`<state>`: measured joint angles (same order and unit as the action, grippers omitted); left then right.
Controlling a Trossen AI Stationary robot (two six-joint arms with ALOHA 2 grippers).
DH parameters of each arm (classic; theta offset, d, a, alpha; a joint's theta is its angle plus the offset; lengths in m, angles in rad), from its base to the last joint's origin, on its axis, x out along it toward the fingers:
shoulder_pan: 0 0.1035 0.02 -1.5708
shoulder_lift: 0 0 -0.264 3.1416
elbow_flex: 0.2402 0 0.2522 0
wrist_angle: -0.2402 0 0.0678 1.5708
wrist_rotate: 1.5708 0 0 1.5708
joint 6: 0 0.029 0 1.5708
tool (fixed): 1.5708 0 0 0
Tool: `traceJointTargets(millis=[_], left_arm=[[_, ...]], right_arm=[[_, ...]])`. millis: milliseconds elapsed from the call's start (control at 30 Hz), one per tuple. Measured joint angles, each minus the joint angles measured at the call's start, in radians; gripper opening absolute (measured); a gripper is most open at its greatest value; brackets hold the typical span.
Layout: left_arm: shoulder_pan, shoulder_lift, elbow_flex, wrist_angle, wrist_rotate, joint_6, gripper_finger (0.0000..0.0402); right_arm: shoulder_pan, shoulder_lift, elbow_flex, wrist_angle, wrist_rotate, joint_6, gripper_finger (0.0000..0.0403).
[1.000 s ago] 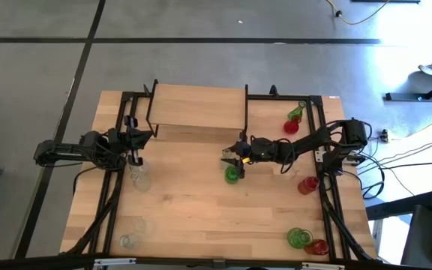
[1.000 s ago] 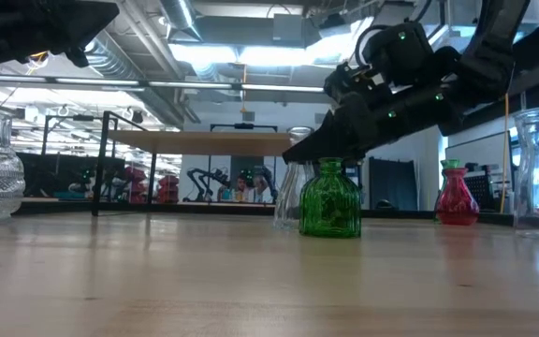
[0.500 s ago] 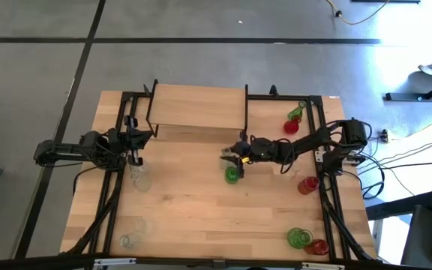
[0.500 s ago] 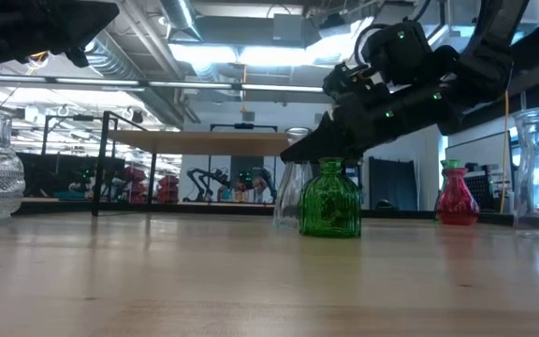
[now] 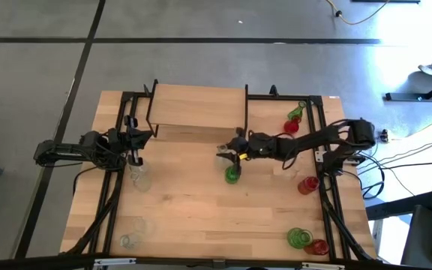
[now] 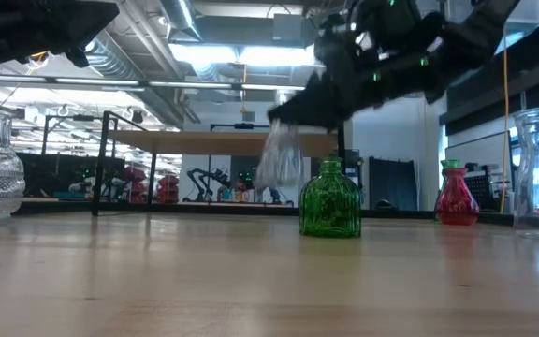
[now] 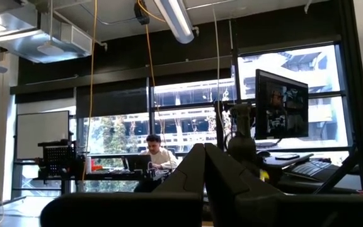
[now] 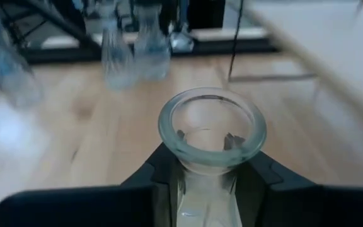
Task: Sort vases onto shelf
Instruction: Put the transparent vase on the shelf
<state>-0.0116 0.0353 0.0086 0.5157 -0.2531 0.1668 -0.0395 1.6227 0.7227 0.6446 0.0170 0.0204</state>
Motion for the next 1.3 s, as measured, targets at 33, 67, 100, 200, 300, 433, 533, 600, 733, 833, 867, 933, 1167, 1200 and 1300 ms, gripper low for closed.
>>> traceJointTargets(millis=[33,67,100,200,300,433,533,600,733,833,867,933,1167,1200,1300], left_arm=[[0.000,0.000,0.000,0.001,0.001,0.000,0.0000],[0.000,0.000,0.000,0.002,0.001,0.000,0.0000],[0.000,0.000,0.000,0.001,0.001,0.000,0.0000],[0.000,0.000,0.000,0.001,0.000,0.000,0.0000],[0.000,0.000,0.000,0.002,0.000,-0.002,0.0000],[0.000,0.000,0.000,0.003,-0.001,-0.008,0.0000],[0.000,0.000,0.000,0.004,-0.002,-0.008,0.0000],[0.000,0.000,0.000,0.002,-0.001,-0.008,0.0000],[0.000,0.000,0.000,0.002,-0.003,-0.008,0.0000],[0.000,0.000,0.000,0.002,-0.003,-0.008,0.0000],[0.000,0.000,0.000,0.002,-0.003,-0.008,0.0000],[0.000,0.000,0.000,0.002,-0.003,-0.008,0.0000],[0.000,0.000,0.000,0.002,-0.018,-0.007,0.0000],[0.000,0.000,0.000,0.002,-0.018,-0.007,0.0000],[0.000,0.000,0.000,0.002,-0.018,-0.007,0.0000]], right_arm=[[0.000,-0.025,0.000,-0.006,0.000,0.000,0.0087],[0.000,-0.051,0.000,-0.010,0.002,0.000,0.0085],[0.000,-0.075,0.000,-0.017,0.002,0.000,0.0084],[0.000,-0.151,0.005,-0.078,0.025,-0.005,0.0085],[0.000,-0.221,0.048,-0.198,0.054,-0.032,0.0087],[0.000,-0.271,0.133,-0.361,0.122,-0.083,0.0087],[-0.010,-0.279,0.213,-0.478,0.180,-0.129,0.0087],[-0.030,-0.279,0.273,-0.548,0.194,-0.147,0.0089],[-0.100,-0.280,0.354,-0.641,0.200,-0.160,0.0090],[-0.164,-0.280,0.380,-0.650,0.185,-0.160,0.0091],[-0.186,-0.280,0.384,-0.650,0.169,-0.160,0.0091],[-0.236,-0.280,0.389,-0.649,0.132,-0.160,0.0091],[-0.406,-0.262,0.389,-0.639,0.008,-0.110,0.0092],[-0.425,-0.258,0.390,-0.629,-0.009,-0.098,0.0092],[-0.471,-0.241,0.390,-0.626,-0.040,-0.051,0.0092]])
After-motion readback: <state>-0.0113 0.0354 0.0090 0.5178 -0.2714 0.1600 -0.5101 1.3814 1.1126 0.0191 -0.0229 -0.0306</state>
